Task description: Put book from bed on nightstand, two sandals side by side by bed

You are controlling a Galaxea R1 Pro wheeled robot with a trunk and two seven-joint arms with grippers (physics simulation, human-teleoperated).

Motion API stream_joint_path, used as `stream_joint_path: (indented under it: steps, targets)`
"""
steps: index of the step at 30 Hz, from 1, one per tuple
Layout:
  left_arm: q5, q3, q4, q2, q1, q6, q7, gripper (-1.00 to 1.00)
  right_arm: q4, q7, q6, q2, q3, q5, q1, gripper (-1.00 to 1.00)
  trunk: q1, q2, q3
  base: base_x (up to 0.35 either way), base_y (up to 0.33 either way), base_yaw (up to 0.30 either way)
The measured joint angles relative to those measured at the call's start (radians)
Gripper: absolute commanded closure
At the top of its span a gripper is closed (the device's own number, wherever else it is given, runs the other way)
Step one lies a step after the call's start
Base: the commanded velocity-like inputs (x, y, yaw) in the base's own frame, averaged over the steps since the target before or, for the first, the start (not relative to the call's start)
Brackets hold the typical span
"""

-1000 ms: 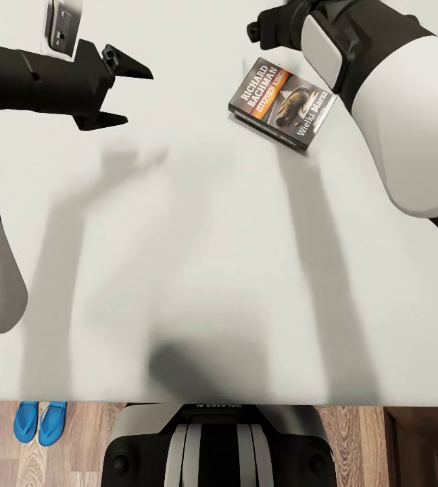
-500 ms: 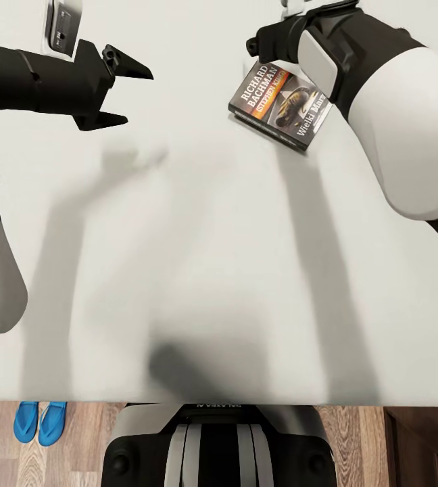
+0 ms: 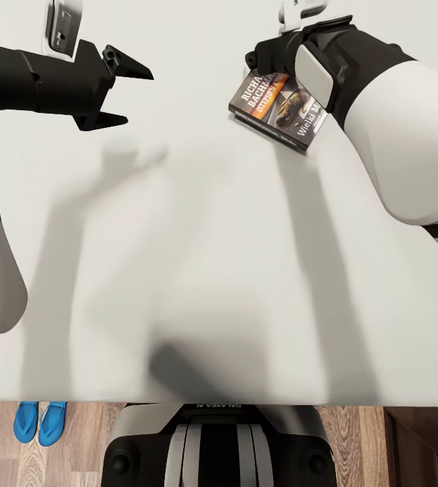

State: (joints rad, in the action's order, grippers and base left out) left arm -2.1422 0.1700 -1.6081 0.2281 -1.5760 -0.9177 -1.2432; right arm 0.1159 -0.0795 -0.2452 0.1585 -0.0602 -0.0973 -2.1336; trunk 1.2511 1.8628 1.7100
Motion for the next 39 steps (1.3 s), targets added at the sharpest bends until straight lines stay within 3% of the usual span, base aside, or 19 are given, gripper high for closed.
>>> stream_joint_path:
  steps: [39]
  targets:
    - [0.0, 0.0, 0.0, 0.0, 0.0, 0.0, 0.0, -1.0, 0.003, 0.002, -0.009, 0.0, 0.008, 0.006, 0.001, -1.0, 0.0, 0.0, 0.0, -0.066, 0.0, 0.0]
